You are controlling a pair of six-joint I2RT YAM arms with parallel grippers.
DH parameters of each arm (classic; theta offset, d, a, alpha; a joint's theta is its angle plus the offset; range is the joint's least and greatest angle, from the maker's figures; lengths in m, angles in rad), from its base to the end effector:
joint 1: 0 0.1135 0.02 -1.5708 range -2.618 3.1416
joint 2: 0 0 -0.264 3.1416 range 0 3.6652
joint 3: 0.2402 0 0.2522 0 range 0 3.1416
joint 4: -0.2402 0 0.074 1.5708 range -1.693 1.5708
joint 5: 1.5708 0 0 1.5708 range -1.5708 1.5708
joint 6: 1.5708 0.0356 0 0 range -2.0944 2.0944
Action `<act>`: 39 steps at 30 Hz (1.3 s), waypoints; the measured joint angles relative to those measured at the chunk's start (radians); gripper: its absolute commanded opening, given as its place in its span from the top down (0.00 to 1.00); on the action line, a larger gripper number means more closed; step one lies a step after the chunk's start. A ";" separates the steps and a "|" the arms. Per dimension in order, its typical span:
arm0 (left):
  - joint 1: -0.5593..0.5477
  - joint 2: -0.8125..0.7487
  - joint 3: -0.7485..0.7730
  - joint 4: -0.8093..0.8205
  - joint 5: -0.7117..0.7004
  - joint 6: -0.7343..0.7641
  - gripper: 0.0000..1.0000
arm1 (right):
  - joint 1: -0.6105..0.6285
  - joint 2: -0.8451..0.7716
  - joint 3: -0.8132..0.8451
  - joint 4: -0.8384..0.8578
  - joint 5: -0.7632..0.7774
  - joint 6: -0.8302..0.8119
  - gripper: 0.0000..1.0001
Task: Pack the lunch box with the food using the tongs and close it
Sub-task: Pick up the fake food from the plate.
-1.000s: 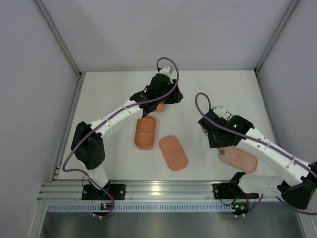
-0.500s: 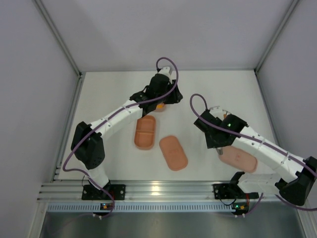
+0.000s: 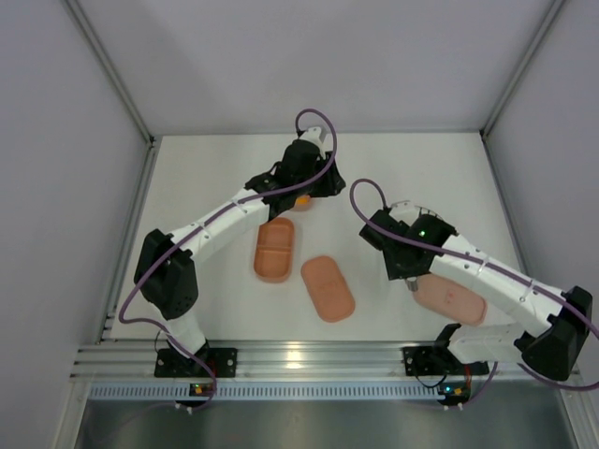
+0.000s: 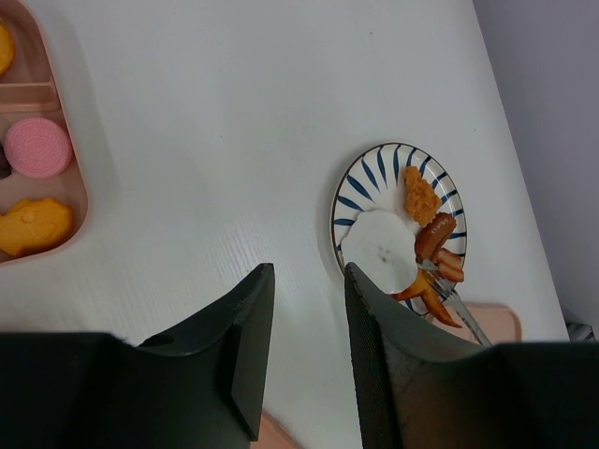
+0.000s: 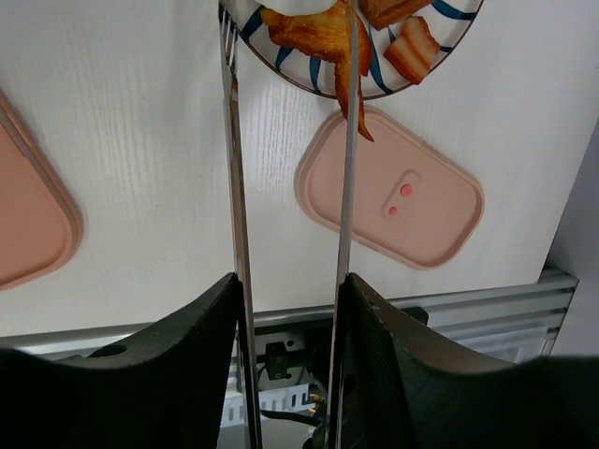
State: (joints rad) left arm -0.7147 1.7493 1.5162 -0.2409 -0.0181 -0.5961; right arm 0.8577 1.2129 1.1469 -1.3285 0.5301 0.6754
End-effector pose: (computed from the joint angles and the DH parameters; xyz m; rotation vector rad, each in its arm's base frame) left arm 0.3151 -0.2725 0.3251 0.1151 2.1378 -0.7817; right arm 0.1407 0.1352 0.3014 -0.1764 2.6228 -0.3527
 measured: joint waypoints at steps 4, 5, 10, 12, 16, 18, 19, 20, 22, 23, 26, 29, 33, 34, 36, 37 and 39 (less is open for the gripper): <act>0.000 0.000 -0.002 0.000 0.003 0.000 0.59 | 0.000 0.008 0.007 -0.001 0.010 0.003 0.52; 0.000 0.000 -0.002 0.000 0.003 0.000 0.59 | 0.000 0.010 0.011 0.000 0.012 0.003 0.52; 0.001 0.000 -0.002 0.000 0.003 0.000 0.58 | 0.001 0.008 0.020 0.001 0.016 0.002 0.52; 0.001 0.000 -0.003 0.000 0.003 0.000 0.59 | 0.005 0.004 0.020 0.000 0.015 0.002 0.53; 0.001 0.000 -0.003 0.000 0.003 0.000 0.59 | 0.012 0.002 0.020 0.000 0.014 0.002 0.53; 0.001 0.000 -0.002 0.000 0.003 0.000 0.59 | 0.020 0.002 0.020 0.000 0.014 0.002 0.53; 0.001 0.000 -0.003 0.000 0.003 0.000 0.59 | 0.025 0.003 0.020 0.000 0.014 0.002 0.53; 0.001 0.000 -0.003 0.000 0.003 0.000 0.59 | 0.028 0.003 0.020 0.000 0.014 0.003 0.52; 0.001 0.000 -0.003 0.000 0.003 0.000 0.59 | 0.031 0.005 0.020 0.000 0.015 0.003 0.53; 0.001 0.000 -0.003 0.000 0.003 0.000 0.59 | 0.031 0.006 0.020 0.000 0.014 0.003 0.53; 0.001 0.000 -0.003 0.000 0.003 0.000 0.59 | 0.031 0.012 0.020 0.000 0.016 0.003 0.52; 0.001 0.000 -0.003 0.000 0.003 0.000 0.59 | 0.031 0.024 0.020 0.000 0.023 0.009 0.52; 0.001 0.000 -0.003 0.000 0.003 0.000 0.59 | 0.032 0.043 0.020 0.000 0.037 0.014 0.52; 0.002 0.000 -0.003 0.000 0.003 0.000 0.59 | 0.032 0.047 0.020 0.000 0.040 0.016 0.52; 0.002 0.000 -0.003 0.000 0.003 0.000 0.59 | 0.032 0.055 0.020 0.000 0.045 0.018 0.52; 0.003 0.000 -0.003 0.000 0.003 0.000 0.59 | 0.032 0.058 0.020 0.000 0.048 0.018 0.52; 0.005 0.000 -0.003 0.000 0.003 0.000 0.58 | 0.032 0.064 0.020 0.000 0.052 0.019 0.52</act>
State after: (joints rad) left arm -0.7101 1.7493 1.5135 -0.2409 -0.0151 -0.5961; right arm 0.8894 1.2774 1.1671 -1.3285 0.5819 0.6949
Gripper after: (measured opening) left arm 0.416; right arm 0.486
